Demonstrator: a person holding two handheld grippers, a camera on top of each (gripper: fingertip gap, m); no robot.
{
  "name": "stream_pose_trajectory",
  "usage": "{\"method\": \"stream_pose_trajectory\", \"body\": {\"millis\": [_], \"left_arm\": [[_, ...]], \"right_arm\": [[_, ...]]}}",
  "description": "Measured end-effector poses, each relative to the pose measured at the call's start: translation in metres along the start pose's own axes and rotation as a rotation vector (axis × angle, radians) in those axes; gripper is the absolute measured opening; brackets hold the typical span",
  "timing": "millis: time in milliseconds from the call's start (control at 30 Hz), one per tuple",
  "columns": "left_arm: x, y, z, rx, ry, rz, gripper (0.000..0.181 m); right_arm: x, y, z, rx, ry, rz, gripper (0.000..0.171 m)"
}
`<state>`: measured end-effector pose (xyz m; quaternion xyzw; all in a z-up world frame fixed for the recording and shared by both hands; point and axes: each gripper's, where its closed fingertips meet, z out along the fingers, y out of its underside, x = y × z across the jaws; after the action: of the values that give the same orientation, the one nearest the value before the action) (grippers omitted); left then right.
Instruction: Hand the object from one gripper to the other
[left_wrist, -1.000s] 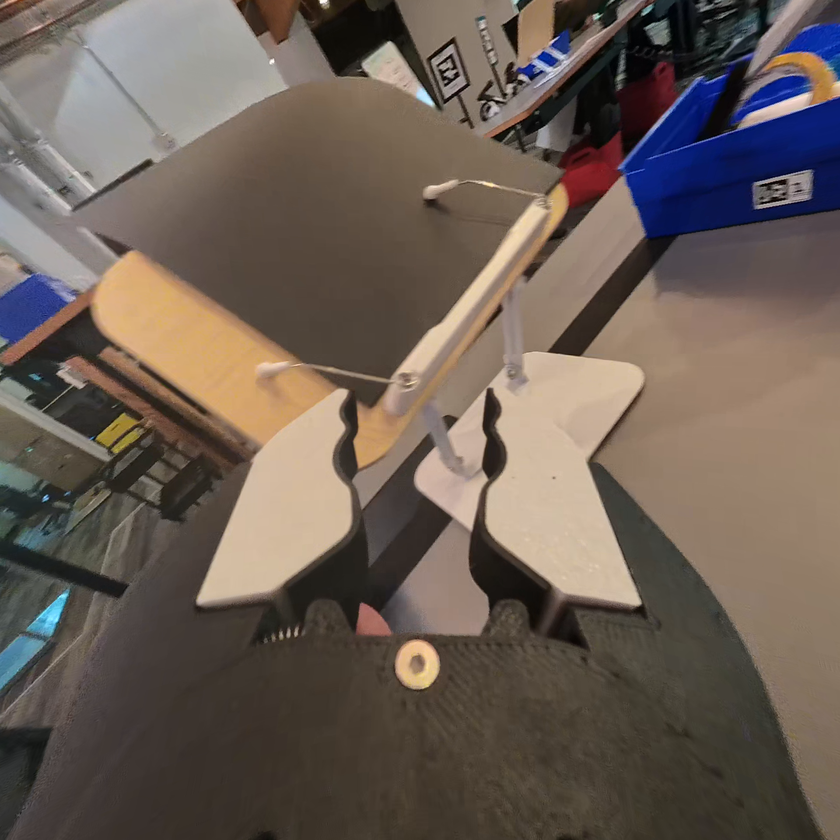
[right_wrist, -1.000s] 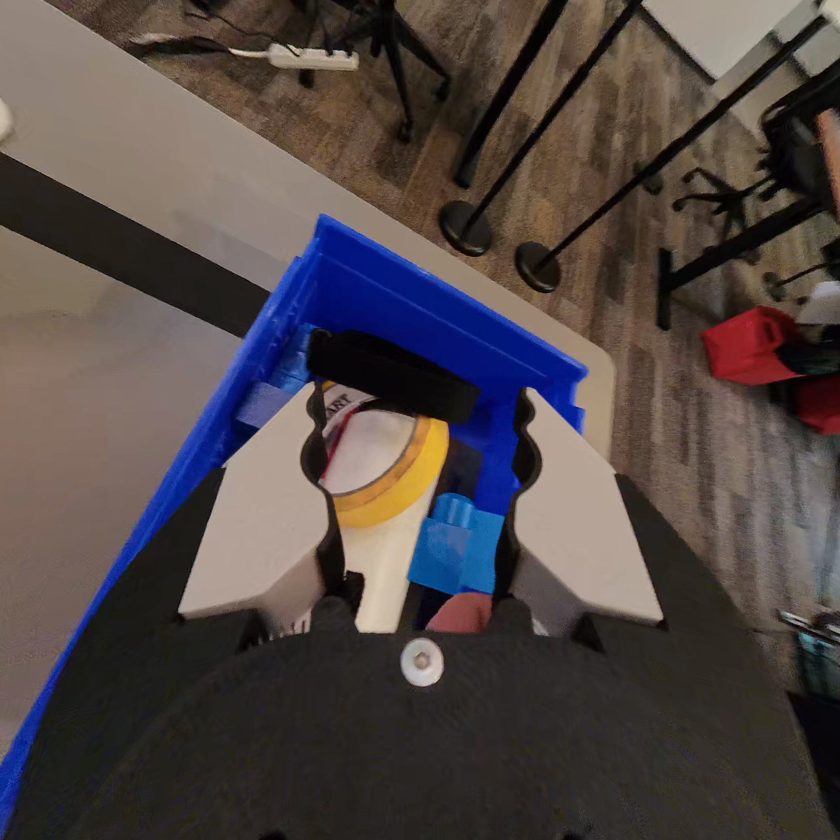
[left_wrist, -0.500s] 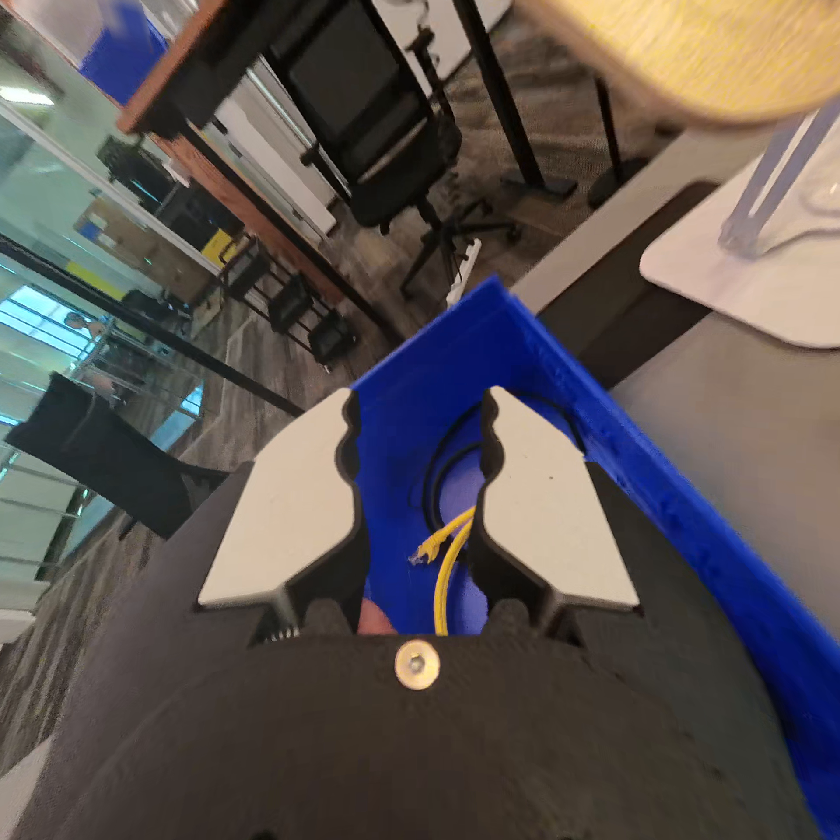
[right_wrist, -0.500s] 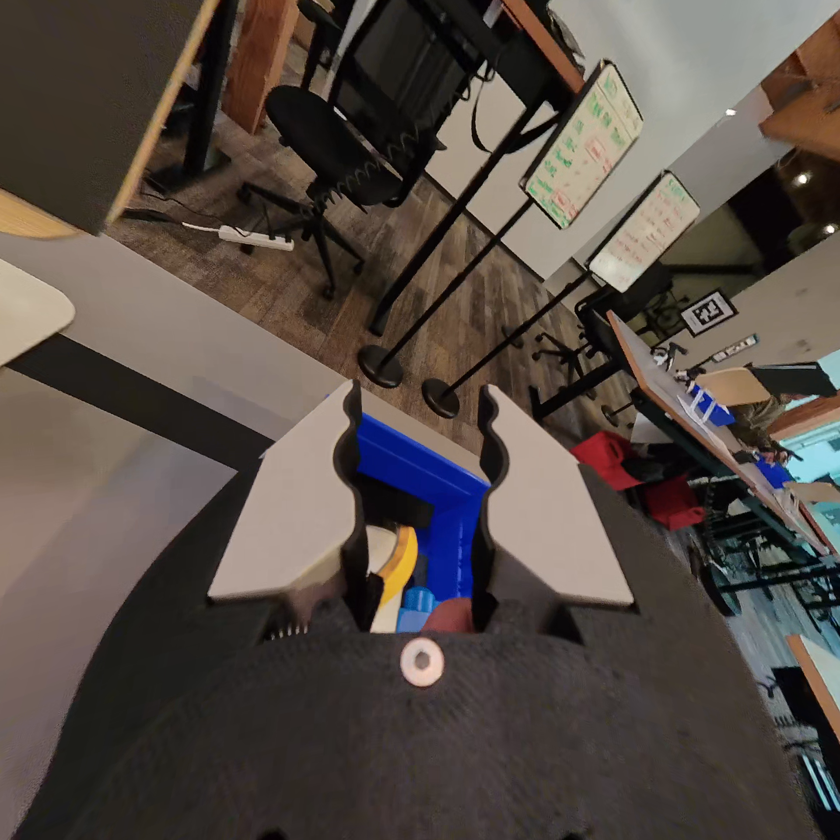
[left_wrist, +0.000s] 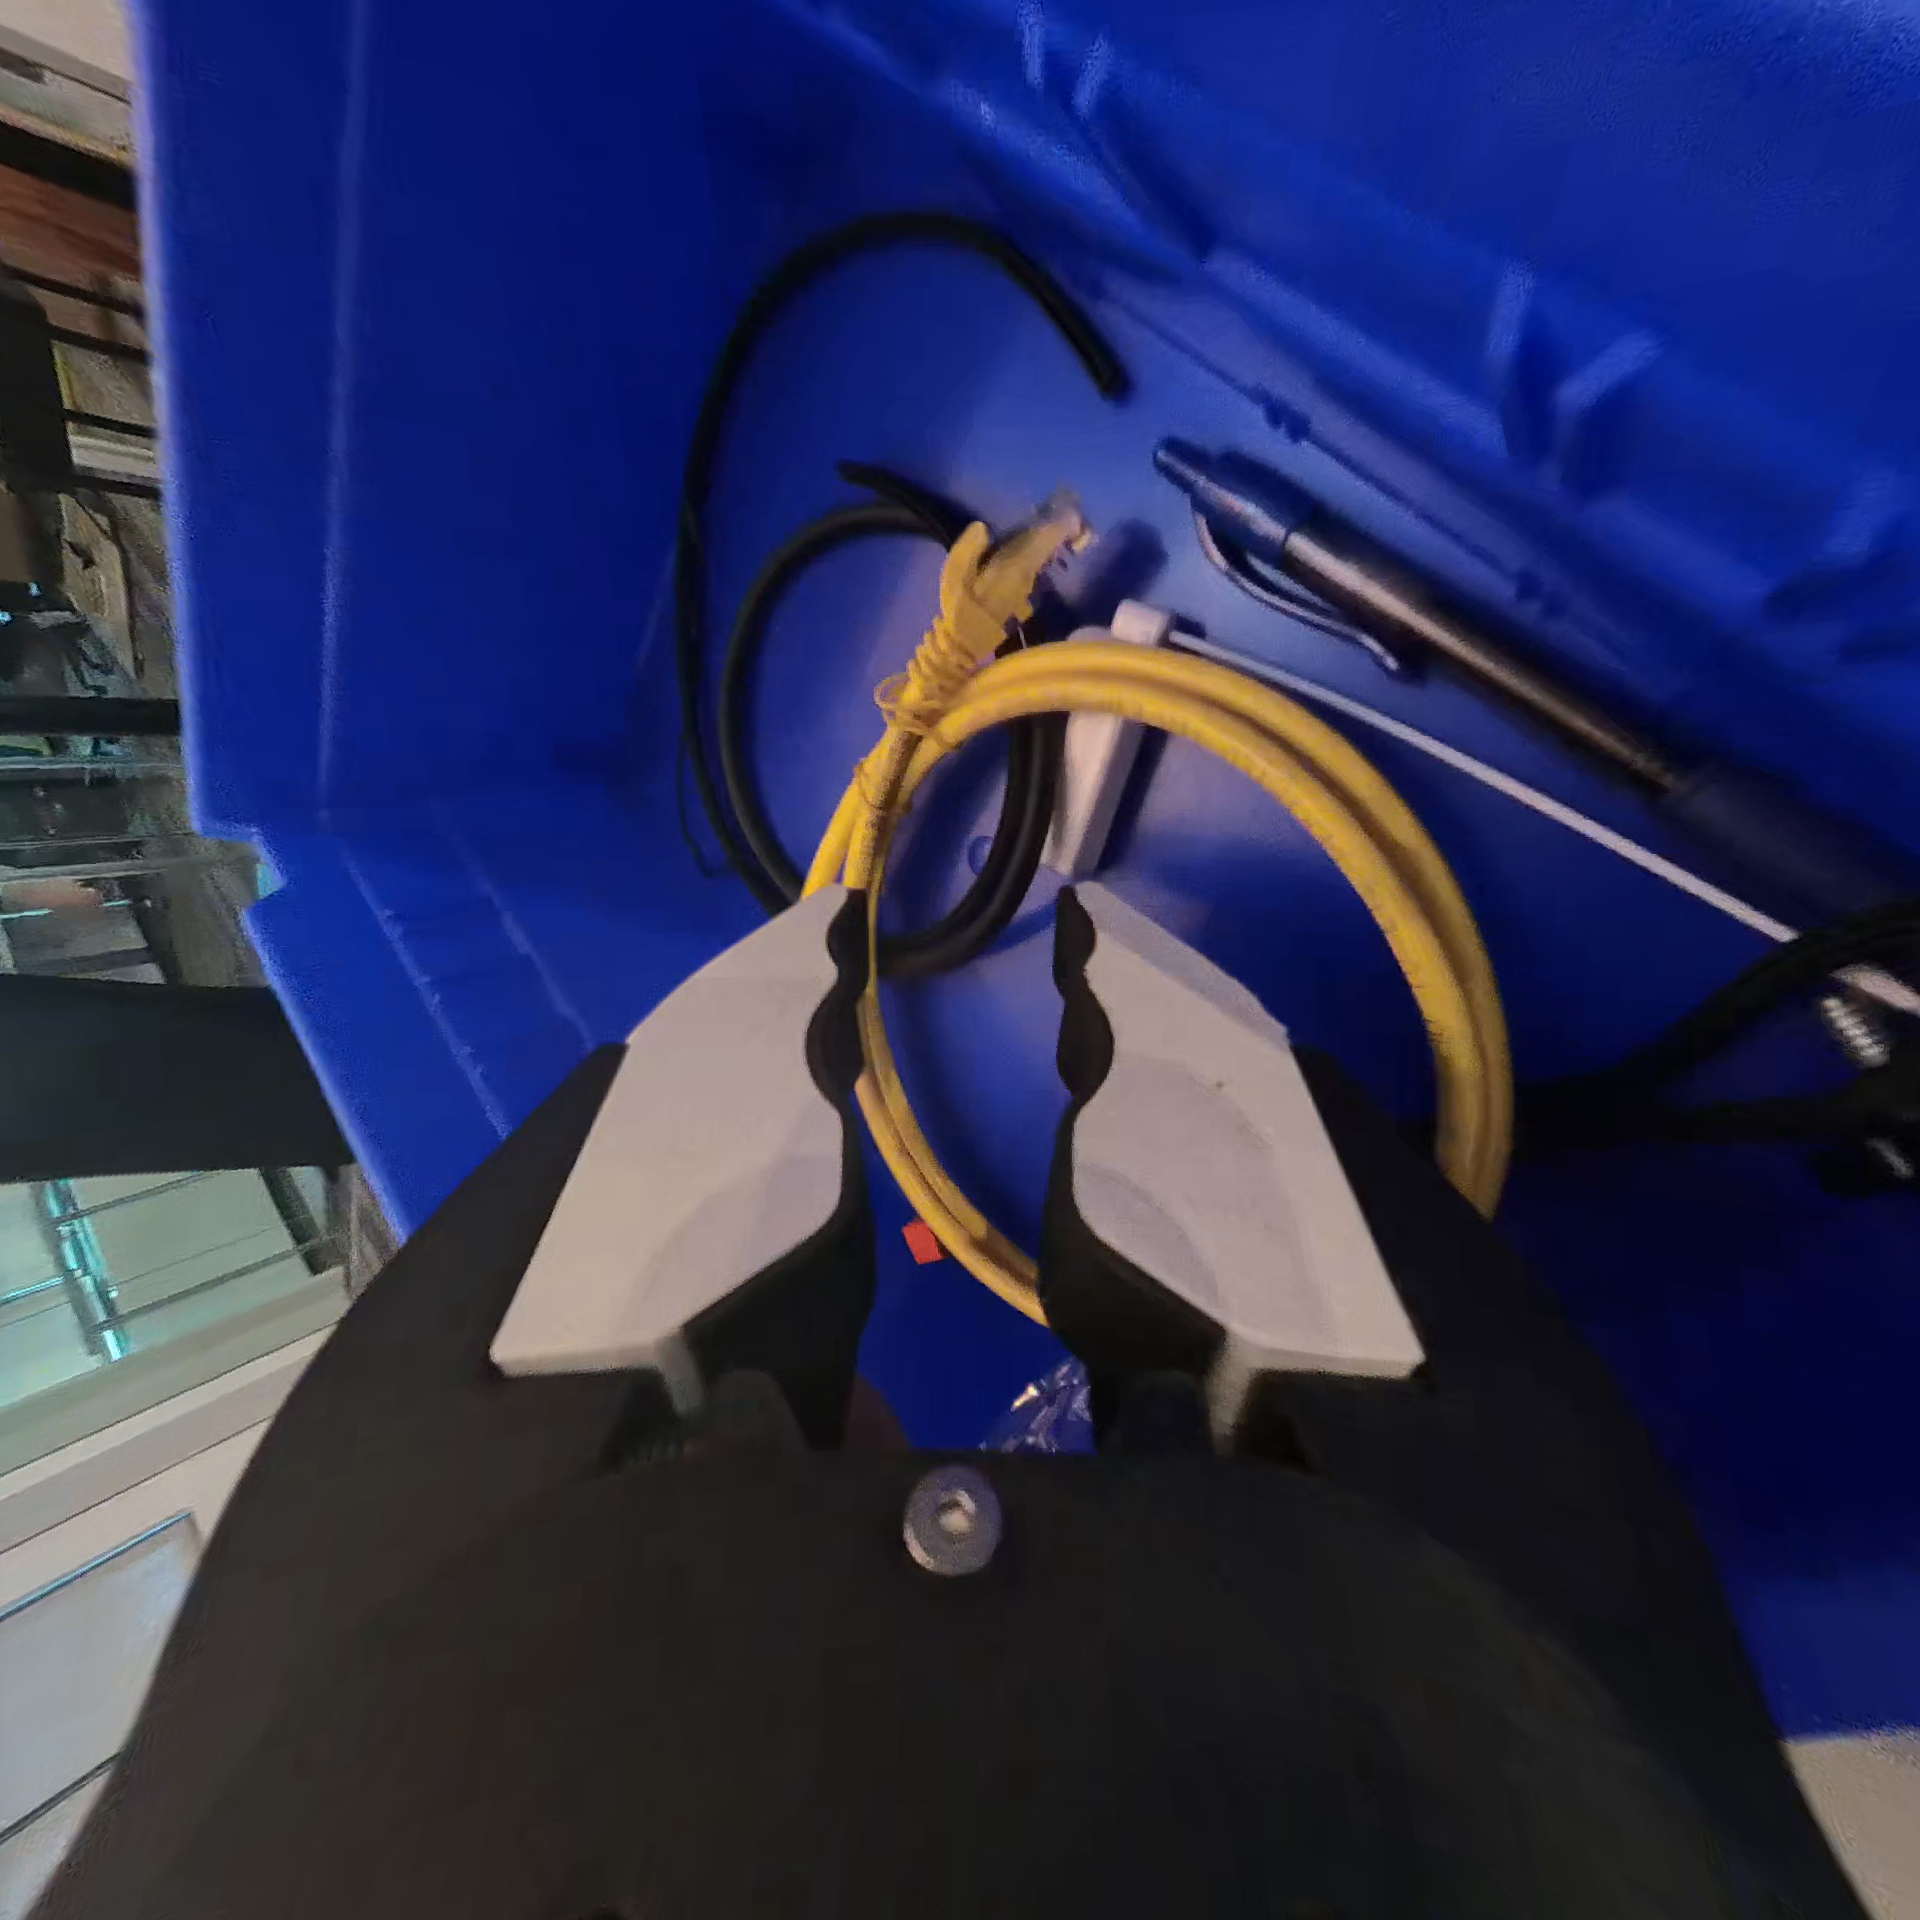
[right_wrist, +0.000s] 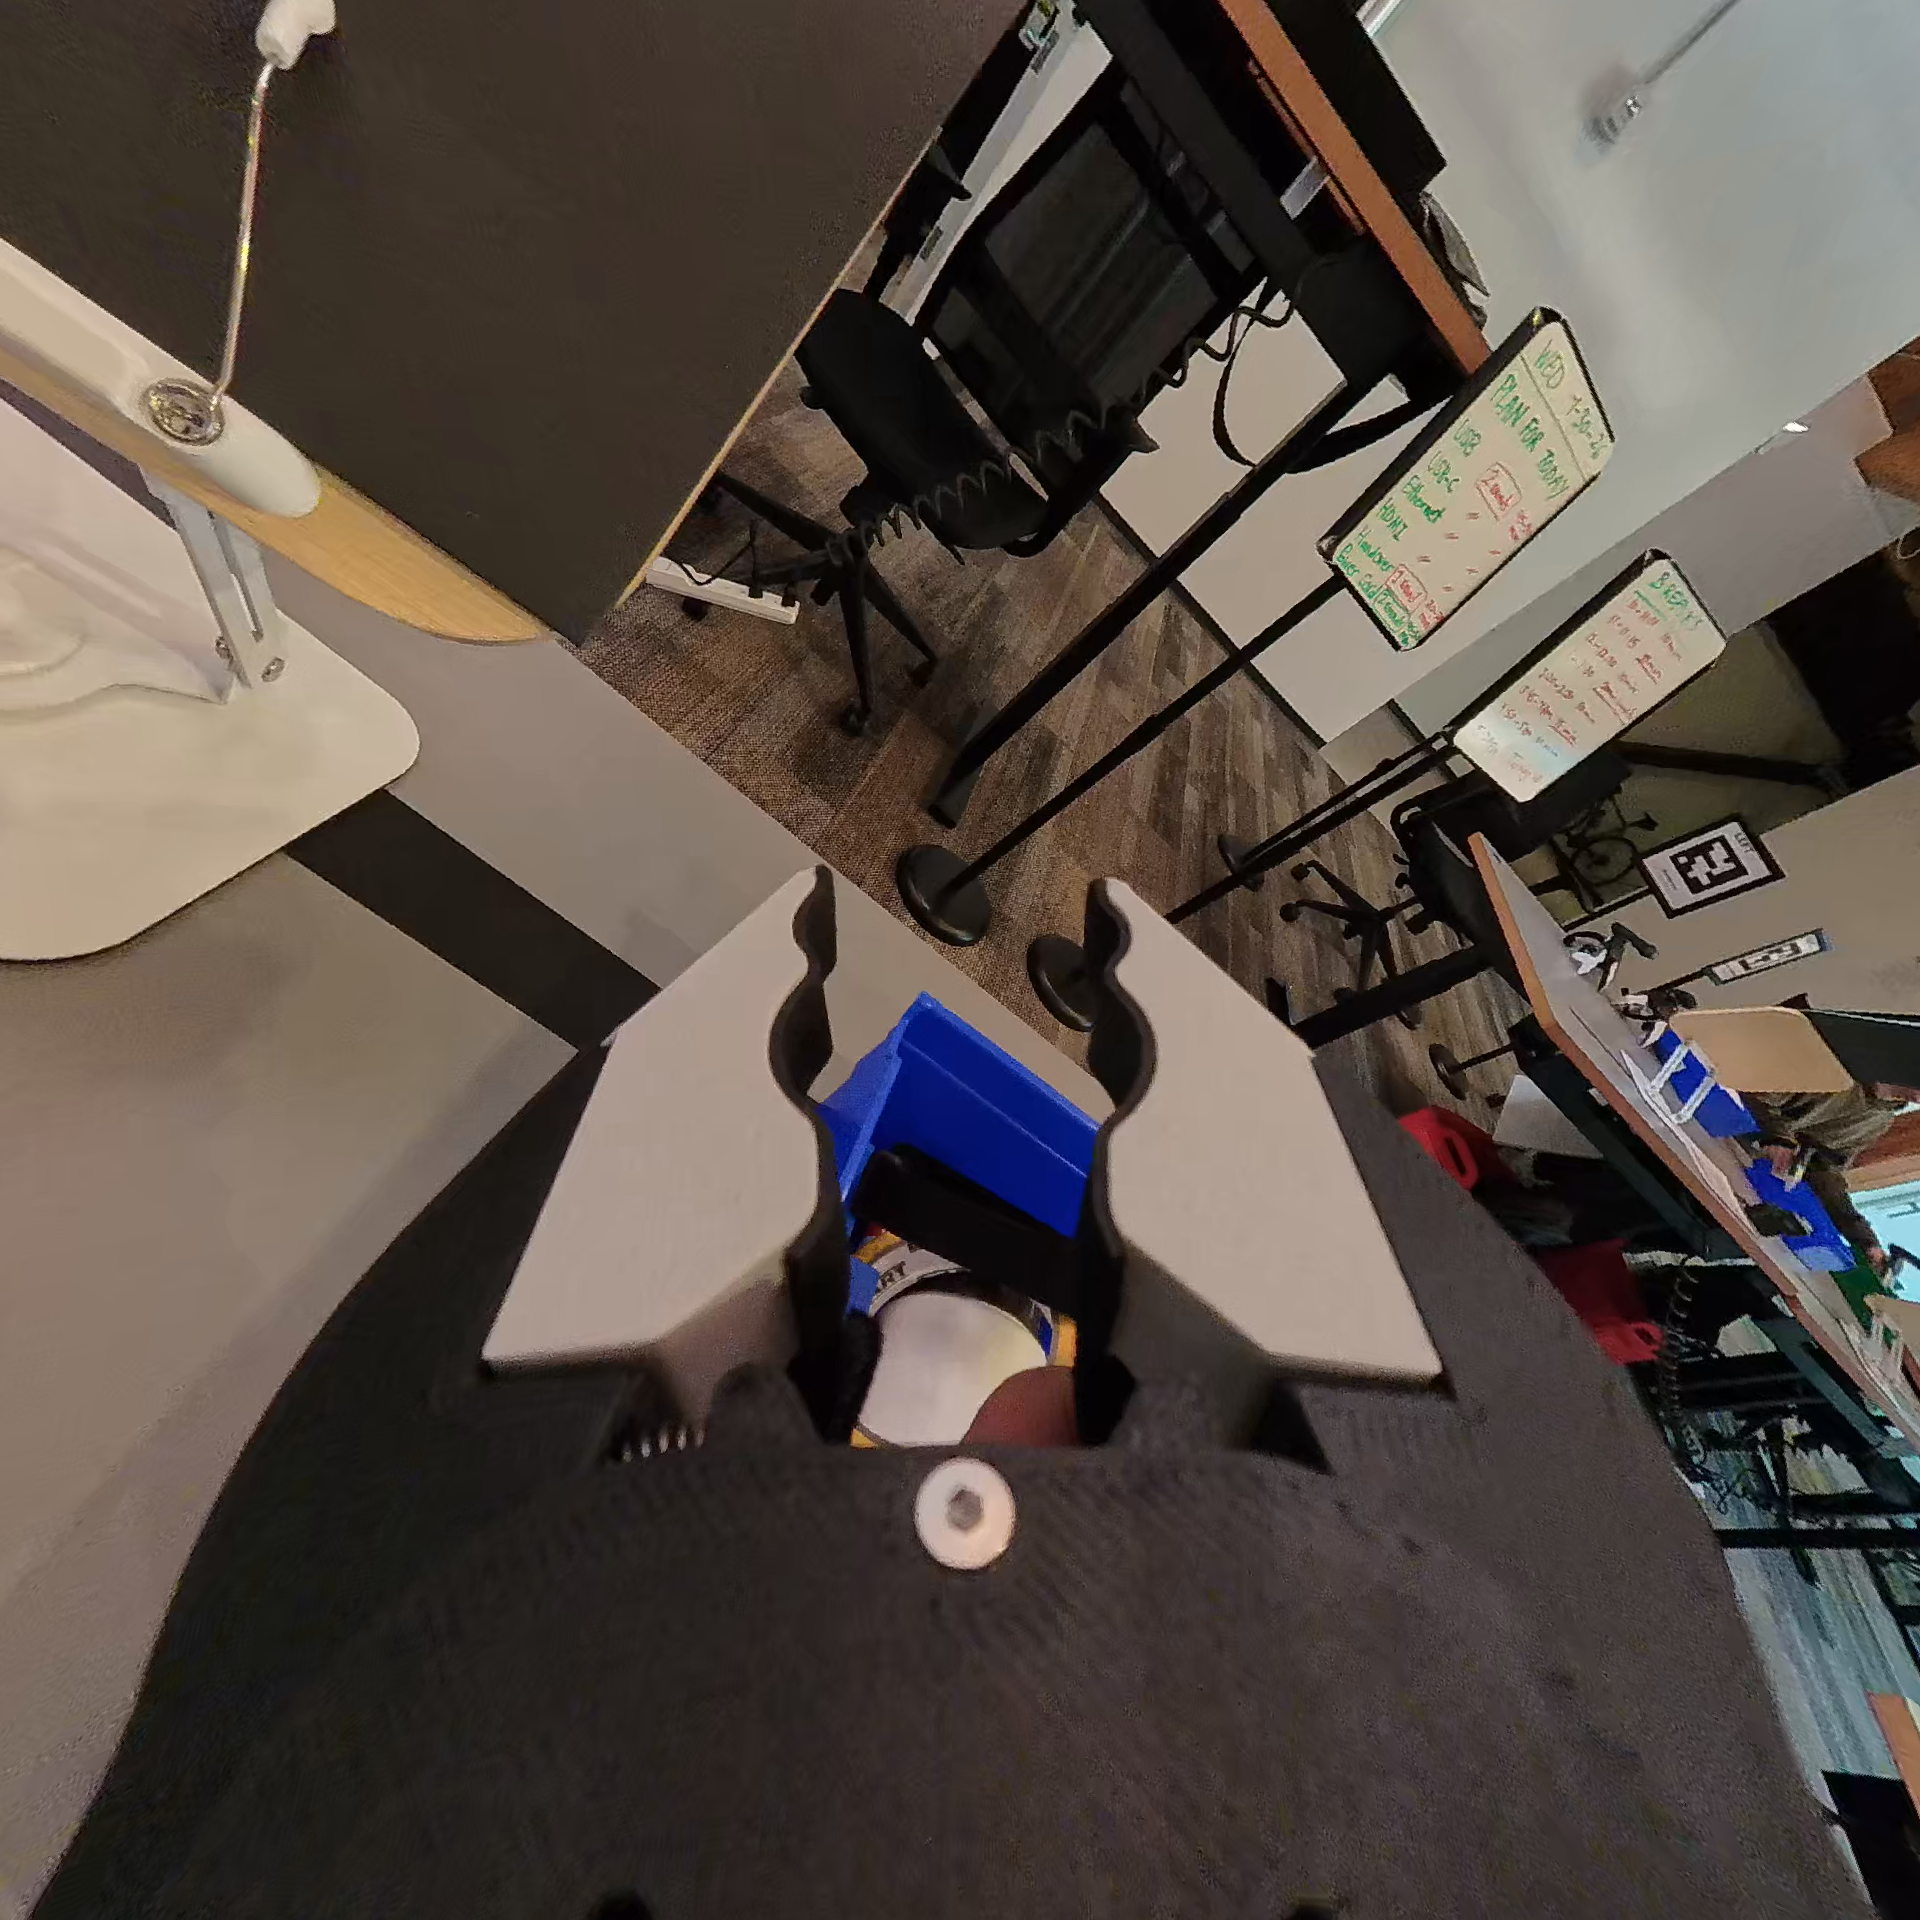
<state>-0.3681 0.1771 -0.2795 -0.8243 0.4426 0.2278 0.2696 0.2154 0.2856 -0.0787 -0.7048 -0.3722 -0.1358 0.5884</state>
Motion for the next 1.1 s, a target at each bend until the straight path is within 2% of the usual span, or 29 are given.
{"method": "stream_pose_trajectory", "body": {"millis": [67, 267, 467, 633, 800, 1100], "left_arm": [[0.003, 0.003, 0.007, -0.024, 0.005, 0.02, 0.032], [0.008, 0.007, 0.025, -0.062, -0.013, 0.051, 0.007], [0.003, 0.005, 0.026, -0.043, -0.026, 0.003, 0.006], [-0.009, 0.001, 0.008, 0.022, -0.012, -0.116, 0.006], [-0.01, -0.007, -0.016, 0.1, 0.084, -0.227, 0.005], [-0.005, 0.009, -0.052, -0.05, 0.113, -0.14, 0.005]], "right_arm": [[-0.002, -0.001, 0.001, 0.007, -0.007, 0.001, 0.045], [-0.008, -0.006, 0.001, 0.021, -0.019, -0.019, 0.045], [-0.014, -0.011, 0.0, 0.042, -0.029, -0.041, 0.045], [-0.014, -0.014, -0.002, 0.054, -0.035, -0.035, 0.045], [-0.016, -0.015, -0.003, 0.06, -0.048, -0.028, 0.045], [-0.018, -0.018, -0.006, 0.065, -0.06, -0.029, 0.045]]}}
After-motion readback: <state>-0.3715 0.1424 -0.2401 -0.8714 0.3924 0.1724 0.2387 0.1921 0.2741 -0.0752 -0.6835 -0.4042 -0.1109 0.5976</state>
